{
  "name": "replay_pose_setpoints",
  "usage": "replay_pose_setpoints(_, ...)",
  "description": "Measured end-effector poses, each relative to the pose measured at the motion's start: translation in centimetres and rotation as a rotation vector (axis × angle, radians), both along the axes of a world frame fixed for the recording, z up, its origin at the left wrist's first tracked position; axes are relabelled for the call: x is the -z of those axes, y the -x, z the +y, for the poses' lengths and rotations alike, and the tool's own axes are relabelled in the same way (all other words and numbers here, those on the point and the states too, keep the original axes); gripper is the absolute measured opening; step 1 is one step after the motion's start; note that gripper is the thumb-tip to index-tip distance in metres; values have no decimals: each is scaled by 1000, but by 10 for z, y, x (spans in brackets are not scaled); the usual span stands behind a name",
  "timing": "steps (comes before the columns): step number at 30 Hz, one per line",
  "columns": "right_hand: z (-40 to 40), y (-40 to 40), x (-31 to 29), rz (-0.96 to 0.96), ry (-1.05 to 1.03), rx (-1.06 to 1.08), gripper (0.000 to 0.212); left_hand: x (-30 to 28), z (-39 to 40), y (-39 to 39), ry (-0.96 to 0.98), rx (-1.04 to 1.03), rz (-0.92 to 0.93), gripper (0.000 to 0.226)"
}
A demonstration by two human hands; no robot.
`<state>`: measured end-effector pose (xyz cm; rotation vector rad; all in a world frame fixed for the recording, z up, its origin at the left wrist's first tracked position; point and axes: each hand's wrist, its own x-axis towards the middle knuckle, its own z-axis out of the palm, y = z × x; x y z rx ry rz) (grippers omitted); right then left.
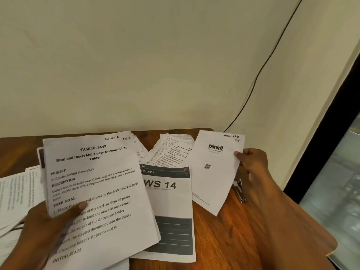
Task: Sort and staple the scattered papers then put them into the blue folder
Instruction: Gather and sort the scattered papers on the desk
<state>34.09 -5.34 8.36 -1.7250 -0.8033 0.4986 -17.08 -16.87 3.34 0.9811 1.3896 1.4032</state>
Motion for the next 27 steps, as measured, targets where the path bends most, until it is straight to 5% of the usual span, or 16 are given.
replay_pose_setpoints(6, -23, 37, -62, -44, -296, -57, 6, -8, -4, -6, -31, -24, -33, 29)
replay_pose_setpoints(13, -42, 101, -119, -72, -615, -149, 6, -4, 0, 3, -56, -14, -111, 52)
replay_pose_setpoints(19, -36, 131, -167, -226, -847, -176, 7, -3, 0, 5, -98, -8, -186, 49)
replay_pose_setpoints(27, 2, 170, -149, -209, -778, -310, 3, -7, -2, 9, -107, -39, -236, 85)
